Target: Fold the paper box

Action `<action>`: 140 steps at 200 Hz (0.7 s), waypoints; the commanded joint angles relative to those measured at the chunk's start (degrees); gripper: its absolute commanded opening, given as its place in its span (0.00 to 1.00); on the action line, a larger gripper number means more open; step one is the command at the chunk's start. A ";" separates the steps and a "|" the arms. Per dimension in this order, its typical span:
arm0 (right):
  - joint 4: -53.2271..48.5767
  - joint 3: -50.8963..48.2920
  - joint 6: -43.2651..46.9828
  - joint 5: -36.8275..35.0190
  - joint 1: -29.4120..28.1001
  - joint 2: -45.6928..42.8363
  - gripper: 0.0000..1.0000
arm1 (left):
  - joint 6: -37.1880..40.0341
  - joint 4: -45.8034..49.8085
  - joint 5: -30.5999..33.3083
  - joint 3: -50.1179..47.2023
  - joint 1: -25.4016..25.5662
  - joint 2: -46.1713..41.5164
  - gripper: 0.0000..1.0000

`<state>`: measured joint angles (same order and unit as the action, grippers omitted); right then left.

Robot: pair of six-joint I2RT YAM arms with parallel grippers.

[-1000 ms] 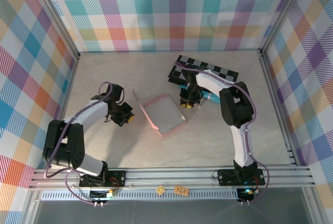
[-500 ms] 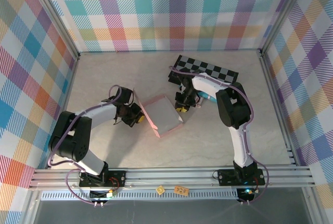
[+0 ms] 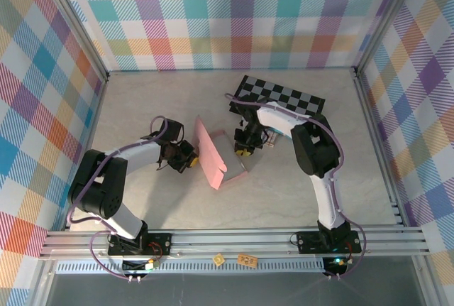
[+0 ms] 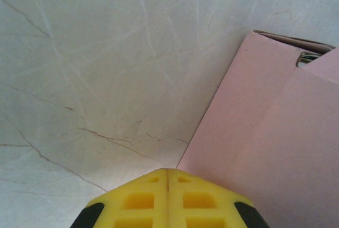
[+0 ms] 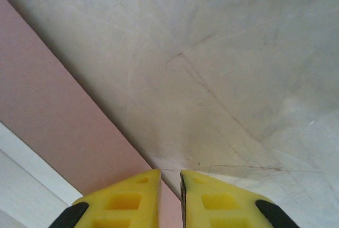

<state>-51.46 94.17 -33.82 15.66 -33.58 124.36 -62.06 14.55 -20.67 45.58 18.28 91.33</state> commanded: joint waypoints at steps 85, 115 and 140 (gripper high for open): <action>3.35 -2.77 -8.47 4.77 -1.40 -1.08 0.19 | -3.12 -13.86 -4.12 -1.43 -1.12 1.62 0.02; 7.34 -8.49 -17.23 5.71 -1.49 -4.32 0.19 | -2.28 -14.00 -4.80 2.08 -2.55 4.81 0.02; 12.53 -15.72 -28.30 5.05 -1.48 -9.31 0.19 | -1.75 -14.20 -5.85 5.47 -3.25 8.02 0.02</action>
<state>-44.27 83.96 -49.36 19.42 -34.02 119.52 -64.86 2.17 -23.38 47.42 15.62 96.66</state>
